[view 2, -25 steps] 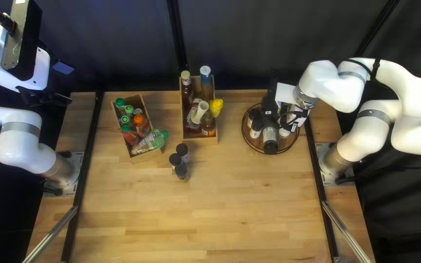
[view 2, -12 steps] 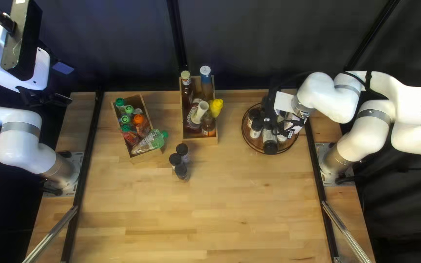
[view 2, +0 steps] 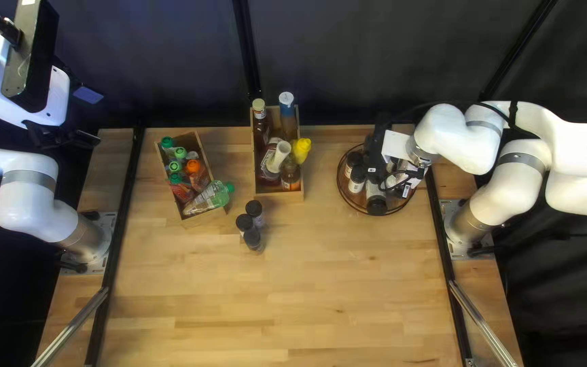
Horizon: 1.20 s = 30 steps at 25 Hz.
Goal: Separate condiments, baby food and spices and place it in 3 different racks/containers
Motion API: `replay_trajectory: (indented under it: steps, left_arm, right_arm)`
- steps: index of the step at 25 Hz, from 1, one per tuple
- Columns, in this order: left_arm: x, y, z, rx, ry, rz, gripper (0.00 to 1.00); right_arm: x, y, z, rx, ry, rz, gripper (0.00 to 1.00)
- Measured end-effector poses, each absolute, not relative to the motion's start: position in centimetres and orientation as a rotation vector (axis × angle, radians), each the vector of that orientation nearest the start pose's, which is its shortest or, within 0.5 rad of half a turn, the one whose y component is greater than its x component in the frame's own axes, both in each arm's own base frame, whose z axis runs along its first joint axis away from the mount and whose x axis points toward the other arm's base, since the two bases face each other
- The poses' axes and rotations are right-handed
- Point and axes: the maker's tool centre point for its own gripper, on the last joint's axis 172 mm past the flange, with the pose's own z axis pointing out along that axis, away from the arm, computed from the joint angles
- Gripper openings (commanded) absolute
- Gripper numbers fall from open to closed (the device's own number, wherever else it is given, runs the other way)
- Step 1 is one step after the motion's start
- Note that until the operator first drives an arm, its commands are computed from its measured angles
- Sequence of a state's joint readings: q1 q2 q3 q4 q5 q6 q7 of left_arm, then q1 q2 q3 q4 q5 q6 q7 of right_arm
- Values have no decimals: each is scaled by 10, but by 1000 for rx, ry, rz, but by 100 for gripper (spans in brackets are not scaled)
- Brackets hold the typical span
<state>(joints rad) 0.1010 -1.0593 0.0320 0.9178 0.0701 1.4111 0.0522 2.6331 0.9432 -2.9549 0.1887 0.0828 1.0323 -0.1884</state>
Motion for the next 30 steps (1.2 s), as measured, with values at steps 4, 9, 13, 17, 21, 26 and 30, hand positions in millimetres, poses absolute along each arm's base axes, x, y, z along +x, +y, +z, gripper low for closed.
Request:
replay_trajectory:
  steps: [4,9,13,17,21,26,30]
  left_arm:
    - [258,54,476,-2931,-119,-843,100]
    - [258,54,476,-2931,-119,-843,100]
    - [258,54,476,-2931,-119,-843,100]
    - [258,54,476,-2931,-119,-843,100]
    - [258,54,476,-2931,-120,-843,100]
    - [258,54,476,-2931,-120,-843,100]
    - [258,54,476,-2931,-120,-843,100]
  right_arm:
    - [233,-86,162,-3226,353,-132,100]
    - [278,-53,202,-3235,210,-205,100]
    - [325,-17,225,-3226,58,-252,100]
    - [377,24,236,-3206,-77,-286,100]
    - [420,64,233,-3202,-214,-295,100]
    - [463,83,216,-3223,-532,-263,100]
    - [491,77,206,-3211,-879,-222,100]
